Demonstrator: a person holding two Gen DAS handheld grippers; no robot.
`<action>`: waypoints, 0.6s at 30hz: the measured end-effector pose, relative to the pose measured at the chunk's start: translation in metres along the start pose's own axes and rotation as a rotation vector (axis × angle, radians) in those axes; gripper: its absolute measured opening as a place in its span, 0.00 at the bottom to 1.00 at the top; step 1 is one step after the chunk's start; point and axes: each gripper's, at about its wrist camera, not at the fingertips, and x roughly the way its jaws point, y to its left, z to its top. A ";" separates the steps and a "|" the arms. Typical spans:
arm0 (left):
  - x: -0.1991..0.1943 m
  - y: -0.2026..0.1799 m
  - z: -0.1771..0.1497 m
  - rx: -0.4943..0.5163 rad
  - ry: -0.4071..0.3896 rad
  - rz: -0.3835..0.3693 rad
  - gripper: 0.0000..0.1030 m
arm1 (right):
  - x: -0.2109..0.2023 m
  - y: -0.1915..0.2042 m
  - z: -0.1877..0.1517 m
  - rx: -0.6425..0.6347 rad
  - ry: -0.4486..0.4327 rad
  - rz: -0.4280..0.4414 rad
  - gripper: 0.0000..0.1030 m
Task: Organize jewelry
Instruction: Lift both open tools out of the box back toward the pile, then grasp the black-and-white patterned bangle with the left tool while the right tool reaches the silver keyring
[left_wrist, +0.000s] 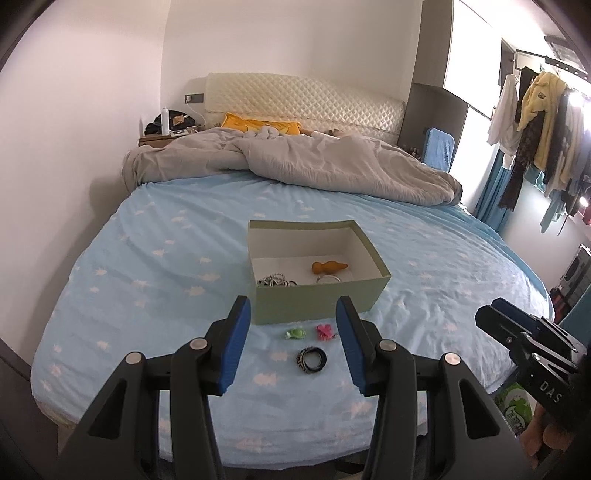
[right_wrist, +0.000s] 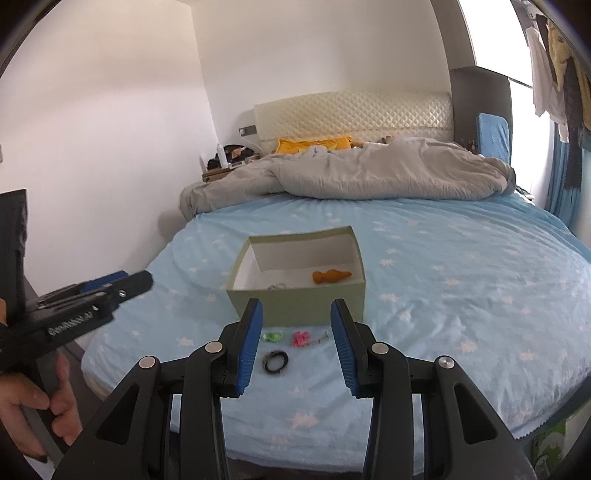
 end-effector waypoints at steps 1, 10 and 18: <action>0.001 0.001 -0.004 0.002 0.004 0.006 0.47 | 0.000 -0.001 -0.003 0.003 0.003 -0.001 0.35; 0.012 0.000 -0.035 -0.006 0.032 -0.004 0.47 | 0.006 -0.010 -0.033 -0.004 0.010 0.009 0.35; 0.028 0.004 -0.061 -0.016 0.080 -0.013 0.47 | 0.025 -0.024 -0.055 0.017 0.045 0.016 0.35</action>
